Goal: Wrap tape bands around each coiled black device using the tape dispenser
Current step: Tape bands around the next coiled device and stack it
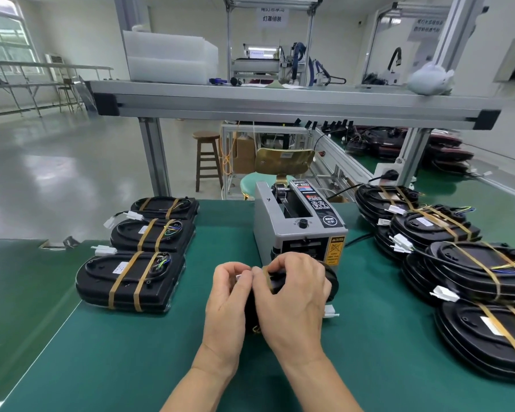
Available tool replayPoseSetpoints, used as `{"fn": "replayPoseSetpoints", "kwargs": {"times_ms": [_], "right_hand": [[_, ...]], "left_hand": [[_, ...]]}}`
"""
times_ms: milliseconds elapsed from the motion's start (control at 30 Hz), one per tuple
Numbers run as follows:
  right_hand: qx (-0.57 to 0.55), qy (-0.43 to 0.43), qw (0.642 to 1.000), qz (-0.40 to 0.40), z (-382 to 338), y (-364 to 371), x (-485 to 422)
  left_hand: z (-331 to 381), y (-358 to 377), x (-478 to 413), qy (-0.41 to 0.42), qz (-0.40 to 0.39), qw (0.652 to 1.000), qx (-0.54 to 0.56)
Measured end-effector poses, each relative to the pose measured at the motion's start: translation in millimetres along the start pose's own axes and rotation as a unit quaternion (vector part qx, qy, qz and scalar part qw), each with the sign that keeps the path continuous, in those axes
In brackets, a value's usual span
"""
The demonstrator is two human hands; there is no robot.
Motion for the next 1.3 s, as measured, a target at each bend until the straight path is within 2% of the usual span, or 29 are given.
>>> {"fn": "replayPoseSetpoints", "kwargs": {"times_ms": [100, 200, 300, 400, 500, 633, 833, 900, 1000, 1033, 1100, 1167, 1233, 1300], "right_hand": [[-0.082, 0.012, 0.996, 0.043, 12, -15, -10], [-0.155, 0.123, 0.975, 0.103, 53, -38, -29], [-0.224, 0.292, 0.928, 0.062, 102, -27, -46], [-0.287, 0.38, 0.879, -0.011, 118, -5, -49], [-0.292, 0.402, 0.867, -0.041, 121, 5, -43], [-0.306, 0.412, 0.857, -0.037, 123, 11, -40], [-0.284, 0.407, 0.867, -0.036, 121, 14, -43], [-0.279, 0.41, 0.868, -0.032, 121, 14, -44], [-0.278, 0.419, 0.864, -0.015, 122, 17, -43], [-0.278, 0.423, 0.862, -0.009, 122, 18, -43], [-0.274, 0.426, 0.862, 0.006, 120, 19, -41], [-0.257, 0.418, 0.871, 0.016, 117, 17, -40], [-0.256, 0.408, 0.876, 0.022, 114, 13, -38], [-0.294, 0.406, 0.864, 0.037, 114, 7, -35]], "left_hand": [[4, -4, -6, 0.025, 0.022, 0.998, -0.055], [8, -6, -11, 0.037, 0.037, 0.994, -0.096], [12, -9, -12, 0.026, 0.036, 0.992, -0.117], [22, -25, -16, 0.023, 0.048, 0.99, -0.128], [28, -38, -22, 0.014, 0.053, 0.991, -0.12], [26, -37, -22, -0.003, 0.036, 0.989, -0.144], [25, -38, -27, 0.027, 0.055, 0.964, -0.26], [28, -34, -28, 0.06, 0.051, 0.939, -0.335], [52, -21, -20, 0.167, 0.078, 0.851, -0.492], [60, -11, -15, 0.22, 0.064, 0.818, -0.527], [67, 18, -5, 0.297, -0.014, 0.76, -0.578], [61, 37, -1, 0.291, -0.092, 0.714, -0.63], [55, 43, -4, 0.256, -0.133, 0.673, -0.681], [52, 44, -9, 0.23, -0.154, 0.662, -0.697]]}}
Point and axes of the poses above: each hand's wrist, its own x-axis away from the middle knuckle, its own y-axis out of the palm, z = x × y, the point moved 9 cm from there along -x, towards the middle knuckle
